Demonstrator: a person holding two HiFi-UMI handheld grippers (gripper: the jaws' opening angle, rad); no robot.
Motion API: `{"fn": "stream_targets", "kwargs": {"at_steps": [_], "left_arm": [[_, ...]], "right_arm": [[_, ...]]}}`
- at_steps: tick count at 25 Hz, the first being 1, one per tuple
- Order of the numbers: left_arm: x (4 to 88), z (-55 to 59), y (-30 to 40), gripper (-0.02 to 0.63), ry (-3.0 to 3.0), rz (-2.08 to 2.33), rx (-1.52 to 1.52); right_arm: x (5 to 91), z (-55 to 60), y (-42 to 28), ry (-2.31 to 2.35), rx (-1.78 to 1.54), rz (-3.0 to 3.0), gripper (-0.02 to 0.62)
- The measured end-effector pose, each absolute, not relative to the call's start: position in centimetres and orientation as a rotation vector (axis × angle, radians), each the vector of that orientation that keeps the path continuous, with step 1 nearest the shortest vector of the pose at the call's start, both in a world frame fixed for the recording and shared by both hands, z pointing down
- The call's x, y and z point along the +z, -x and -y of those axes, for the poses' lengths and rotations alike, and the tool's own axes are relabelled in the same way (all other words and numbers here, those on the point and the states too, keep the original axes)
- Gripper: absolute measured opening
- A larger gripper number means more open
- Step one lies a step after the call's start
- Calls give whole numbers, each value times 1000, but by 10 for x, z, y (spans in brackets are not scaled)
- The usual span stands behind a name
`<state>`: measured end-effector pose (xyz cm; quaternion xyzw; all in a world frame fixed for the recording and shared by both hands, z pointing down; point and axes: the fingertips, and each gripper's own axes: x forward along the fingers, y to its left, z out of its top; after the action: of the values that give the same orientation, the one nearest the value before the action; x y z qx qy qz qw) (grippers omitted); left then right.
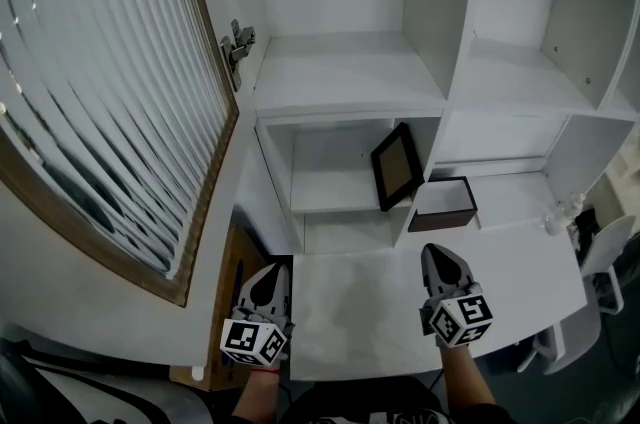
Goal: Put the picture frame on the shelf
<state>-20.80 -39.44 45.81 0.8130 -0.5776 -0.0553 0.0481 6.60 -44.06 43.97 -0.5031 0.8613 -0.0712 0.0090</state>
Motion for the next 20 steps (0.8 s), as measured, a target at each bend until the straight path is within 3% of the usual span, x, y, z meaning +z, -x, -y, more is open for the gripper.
{"fn": "stream_targets", "kwargs": {"at_steps": [20], "left_arm": [[451,389,213,3,-2474,1790,-187]], "right_arm": [[438,441,-58,1538,-232,-2695,5]]}}
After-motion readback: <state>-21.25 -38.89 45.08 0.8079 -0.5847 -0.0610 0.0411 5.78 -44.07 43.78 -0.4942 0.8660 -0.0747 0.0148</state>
